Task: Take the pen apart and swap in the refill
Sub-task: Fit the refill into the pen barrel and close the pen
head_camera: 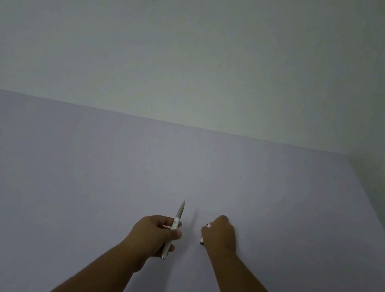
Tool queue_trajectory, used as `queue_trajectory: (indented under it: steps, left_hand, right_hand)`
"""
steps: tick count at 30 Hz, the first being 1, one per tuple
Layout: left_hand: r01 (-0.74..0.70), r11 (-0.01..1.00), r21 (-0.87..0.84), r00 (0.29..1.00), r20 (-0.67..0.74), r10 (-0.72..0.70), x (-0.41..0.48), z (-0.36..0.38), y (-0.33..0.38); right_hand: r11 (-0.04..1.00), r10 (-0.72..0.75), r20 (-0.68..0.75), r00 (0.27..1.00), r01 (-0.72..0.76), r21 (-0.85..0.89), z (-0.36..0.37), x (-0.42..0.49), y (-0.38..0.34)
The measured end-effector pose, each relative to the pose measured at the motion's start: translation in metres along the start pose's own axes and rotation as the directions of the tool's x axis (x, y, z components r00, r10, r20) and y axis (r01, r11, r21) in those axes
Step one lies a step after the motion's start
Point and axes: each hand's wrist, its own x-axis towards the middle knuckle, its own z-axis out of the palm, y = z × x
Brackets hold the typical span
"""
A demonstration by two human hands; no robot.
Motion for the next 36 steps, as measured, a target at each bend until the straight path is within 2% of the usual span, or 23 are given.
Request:
queue_trajectory:
  steps: [4, 5, 7, 9, 11, 17, 23, 28, 32, 36]
  left_hand:
    - [-0.002, 1.000, 0.027, 1.000, 0.002, 0.002, 0.000, -0.002, 0.000]
    - [-0.007, 0.999, 0.031, 1.000, 0.005, 0.007, -0.001, -0.003, 0.000]
    - [-0.018, 0.999, 0.048, 1.000, 0.011, 0.017, -0.004, -0.003, 0.002]
    - [-0.029, 0.997, 0.075, 0.999, 0.017, 0.027, -0.008, -0.001, 0.005]
    - [-0.041, 0.995, 0.090, 0.999, 0.022, 0.039, -0.012, 0.001, 0.008]
    - [-0.093, 0.990, 0.102, 0.995, 0.030, 0.090, -0.025, 0.006, 0.015]
    - [-0.125, 0.986, 0.114, 0.992, 0.026, 0.123, -0.035, 0.008, 0.017]
    - [-0.162, 0.972, 0.170, 0.985, -0.031, 0.169, -0.040, 0.013, 0.017]
    - [-0.188, 0.964, 0.189, 0.980, -0.032, 0.197, -0.046, 0.017, 0.018]
    - [-0.198, 0.966, 0.169, 0.979, -0.017, 0.204, -0.050, 0.019, 0.022]
  right_hand:
    - [0.948, -0.005, 0.046, 0.999, -0.009, 0.318, -0.012, -0.001, -0.010]
    - [0.901, -0.027, 0.075, 0.997, -0.008, 0.434, -0.018, -0.003, -0.016]
    - [0.739, -0.062, 0.157, 0.986, -0.060, 0.671, -0.034, -0.007, -0.031]
    - [0.583, -0.115, 0.197, 0.974, -0.094, 0.807, -0.050, -0.012, -0.043]
    - [0.547, -0.173, 0.194, 0.966, -0.069, 0.834, -0.062, -0.017, -0.051]
    - [0.607, -0.235, 0.194, 0.953, -0.012, 0.795, -0.076, -0.035, -0.052]
    - [0.644, -0.317, 0.274, 0.908, -0.005, 0.765, -0.075, -0.051, -0.041]
    - [0.632, -0.317, 0.283, 0.905, -0.021, 0.775, -0.077, -0.061, -0.038]
    - [0.642, -0.325, 0.287, 0.901, -0.012, 0.766, -0.083, -0.065, -0.037]
    - [0.603, -0.379, 0.283, 0.881, 0.003, 0.798, -0.089, -0.066, -0.035]
